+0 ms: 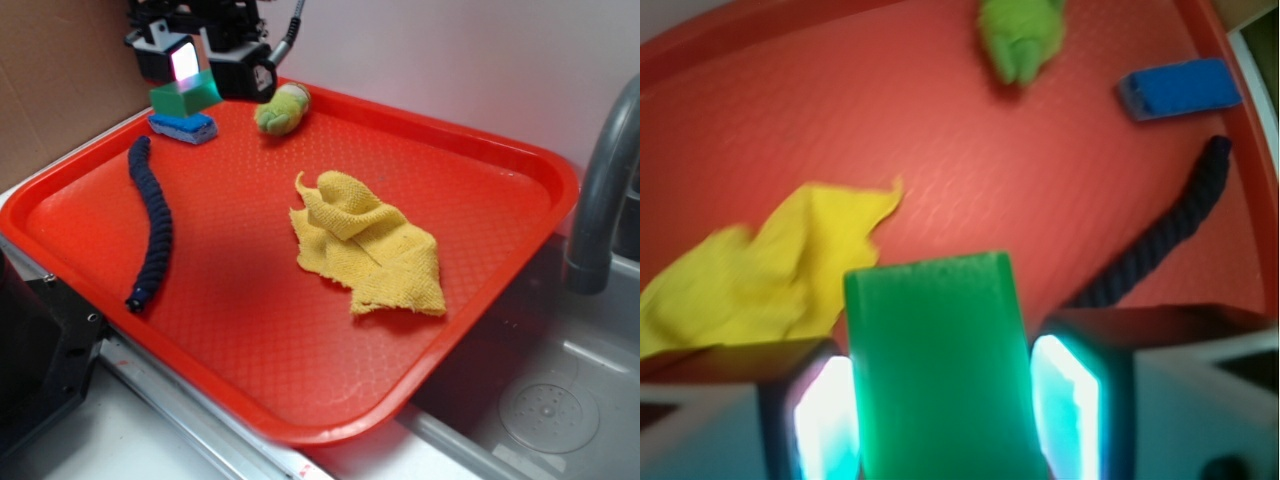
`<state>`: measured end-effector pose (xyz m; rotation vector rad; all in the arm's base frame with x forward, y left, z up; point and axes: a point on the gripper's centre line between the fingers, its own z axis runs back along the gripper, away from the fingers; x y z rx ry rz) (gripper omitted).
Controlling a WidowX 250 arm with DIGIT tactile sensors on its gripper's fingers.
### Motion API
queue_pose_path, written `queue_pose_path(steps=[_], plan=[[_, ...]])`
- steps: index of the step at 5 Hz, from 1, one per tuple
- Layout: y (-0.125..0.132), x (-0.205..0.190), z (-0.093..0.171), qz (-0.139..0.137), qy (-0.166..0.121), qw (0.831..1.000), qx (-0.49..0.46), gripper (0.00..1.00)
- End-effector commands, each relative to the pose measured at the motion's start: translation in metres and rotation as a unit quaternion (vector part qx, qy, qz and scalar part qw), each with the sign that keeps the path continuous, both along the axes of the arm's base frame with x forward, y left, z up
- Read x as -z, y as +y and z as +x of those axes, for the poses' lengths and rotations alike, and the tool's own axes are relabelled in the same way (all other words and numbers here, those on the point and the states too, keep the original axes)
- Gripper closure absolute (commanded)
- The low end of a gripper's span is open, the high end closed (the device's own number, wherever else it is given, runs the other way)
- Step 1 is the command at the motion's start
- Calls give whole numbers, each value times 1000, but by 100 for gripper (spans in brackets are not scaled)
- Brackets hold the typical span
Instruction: Grab the green block.
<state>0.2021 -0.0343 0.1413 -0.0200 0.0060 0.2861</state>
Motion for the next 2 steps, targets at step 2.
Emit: queue_pose_path(steps=[2], plan=[[12,-42,-30,-21,-53,995,-76,100]])
